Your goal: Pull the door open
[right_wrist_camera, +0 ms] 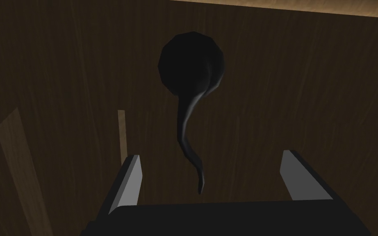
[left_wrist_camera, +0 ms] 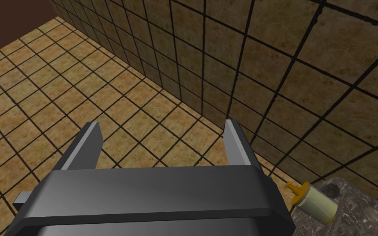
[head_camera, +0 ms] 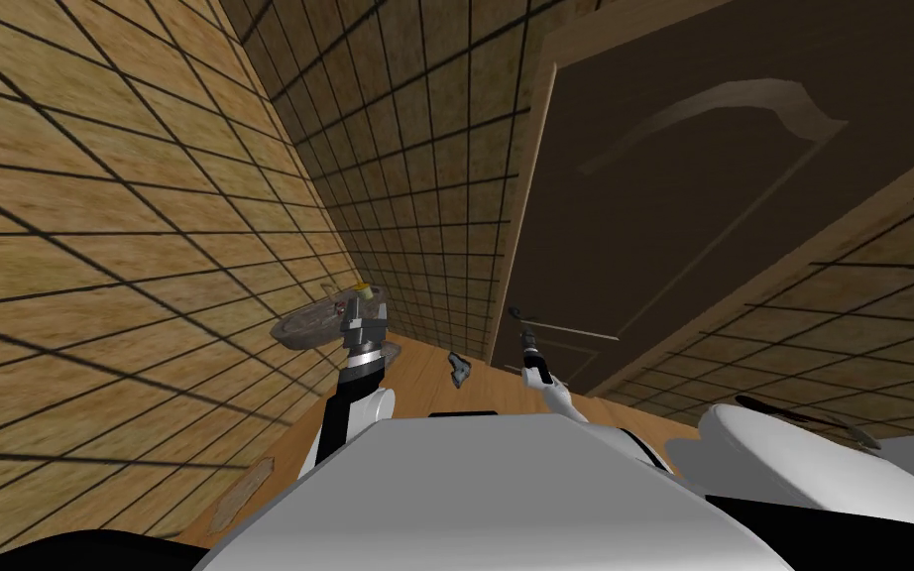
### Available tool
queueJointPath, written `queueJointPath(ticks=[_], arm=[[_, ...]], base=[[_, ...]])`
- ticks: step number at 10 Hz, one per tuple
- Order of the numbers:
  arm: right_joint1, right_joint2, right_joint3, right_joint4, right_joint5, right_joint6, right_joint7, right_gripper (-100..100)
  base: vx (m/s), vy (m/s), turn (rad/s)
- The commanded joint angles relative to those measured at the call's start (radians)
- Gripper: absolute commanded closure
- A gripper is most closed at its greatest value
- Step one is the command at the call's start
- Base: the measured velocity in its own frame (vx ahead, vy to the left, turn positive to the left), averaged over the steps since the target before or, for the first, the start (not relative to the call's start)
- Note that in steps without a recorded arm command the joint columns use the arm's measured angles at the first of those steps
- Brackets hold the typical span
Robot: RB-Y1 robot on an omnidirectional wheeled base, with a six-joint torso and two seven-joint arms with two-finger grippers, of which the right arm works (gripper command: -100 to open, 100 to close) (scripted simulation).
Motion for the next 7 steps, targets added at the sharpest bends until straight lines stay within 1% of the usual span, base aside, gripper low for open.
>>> queueJointPath(ticks=[1,4,6,7], arm=[[0.0,-0.001,-0.029,0.009,-0.005,-0.007,0.013,-100],[-0.004,-0.01,-0.084,0.029,-0.016,-0.015,0.03,-100],[-0.006,-0.016,-0.124,0.043,-0.023,-0.021,0.043,-100],[-0.007,-0.019,-0.144,0.05,-0.027,-0.024,0.049,-100]], base=[[0.004,-0.053,0.182],[0.011,-0.036,0.185],[0.017,-0.046,0.238],[0.013,-0.059,0.189]])
